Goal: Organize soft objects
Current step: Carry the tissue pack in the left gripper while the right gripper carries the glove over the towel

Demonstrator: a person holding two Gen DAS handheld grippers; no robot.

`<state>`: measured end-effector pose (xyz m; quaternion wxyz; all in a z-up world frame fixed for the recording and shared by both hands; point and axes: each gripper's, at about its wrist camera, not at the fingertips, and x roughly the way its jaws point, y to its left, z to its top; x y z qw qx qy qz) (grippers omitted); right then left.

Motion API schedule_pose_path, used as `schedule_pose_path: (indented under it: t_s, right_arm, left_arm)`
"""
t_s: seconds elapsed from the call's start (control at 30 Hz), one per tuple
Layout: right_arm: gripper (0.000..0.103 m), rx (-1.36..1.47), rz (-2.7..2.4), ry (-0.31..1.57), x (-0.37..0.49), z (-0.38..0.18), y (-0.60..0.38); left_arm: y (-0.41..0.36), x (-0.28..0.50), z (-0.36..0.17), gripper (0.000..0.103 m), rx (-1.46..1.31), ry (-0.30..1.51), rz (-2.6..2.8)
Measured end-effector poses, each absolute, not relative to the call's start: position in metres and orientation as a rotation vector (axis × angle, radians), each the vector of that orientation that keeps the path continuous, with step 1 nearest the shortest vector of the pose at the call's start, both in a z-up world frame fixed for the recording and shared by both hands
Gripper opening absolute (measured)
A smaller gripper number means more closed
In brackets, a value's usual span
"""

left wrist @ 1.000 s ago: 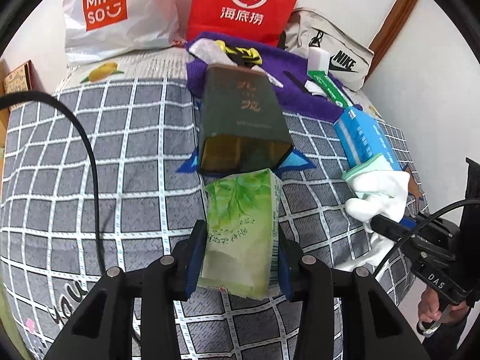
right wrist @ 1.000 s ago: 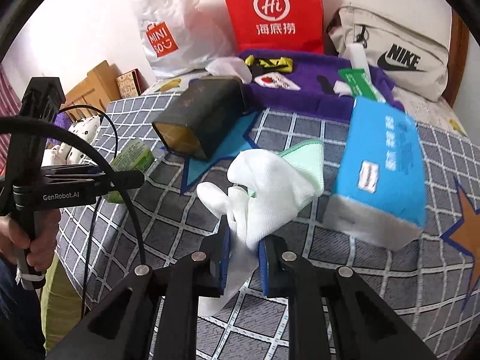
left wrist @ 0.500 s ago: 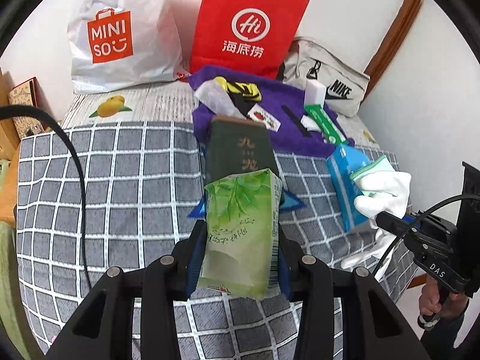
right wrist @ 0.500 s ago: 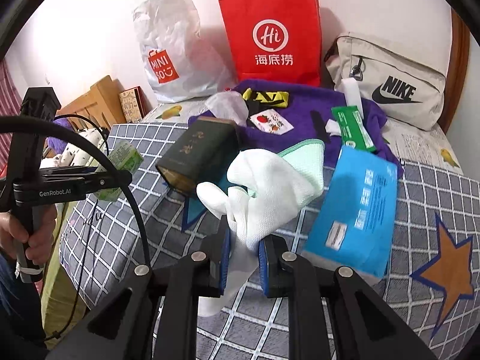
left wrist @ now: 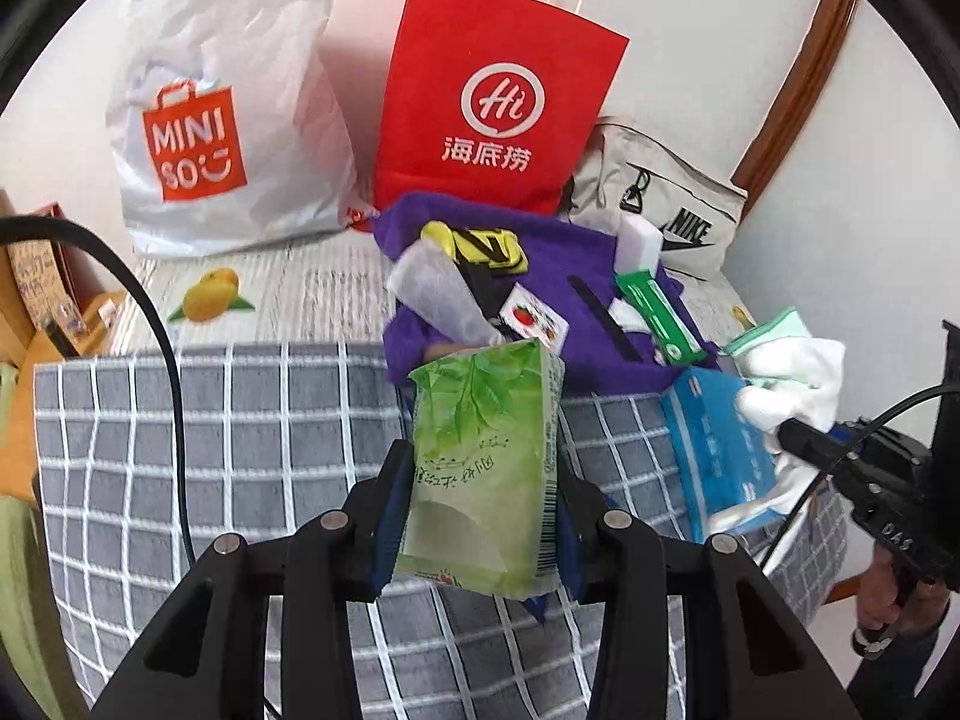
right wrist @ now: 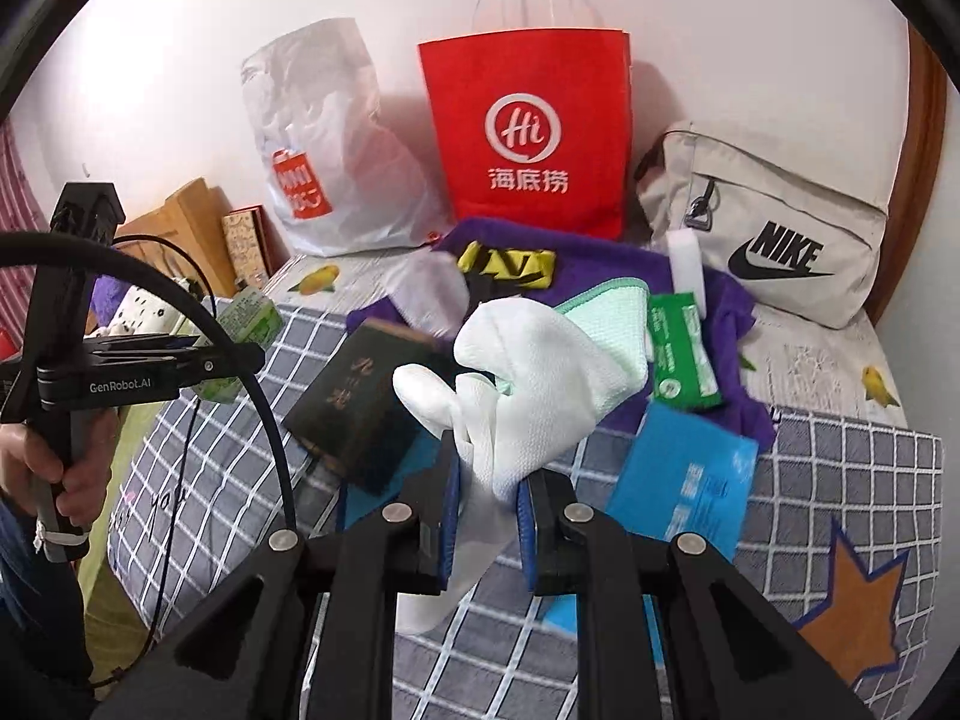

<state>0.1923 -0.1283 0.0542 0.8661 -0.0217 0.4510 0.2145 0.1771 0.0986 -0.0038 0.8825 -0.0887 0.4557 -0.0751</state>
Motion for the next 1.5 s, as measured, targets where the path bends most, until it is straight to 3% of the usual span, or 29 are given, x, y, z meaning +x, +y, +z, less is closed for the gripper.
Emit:
schedule_pose_path:
  t_s: [1.03, 1.5]
  right_arm:
    - [0.017, -0.037, 0.403, 1.004, 0.36, 0.009, -0.126]
    - [0.017, -0.115, 0.428, 1.2, 0.406, -0.049, -0.107]
  left_arm:
    - [0.075, 0.331, -0.031, 0.04, -0.171, 1.024, -0.215]
    - [0.065, 0.386, -0.075, 0.04, -0.16, 1.131, -0.192]
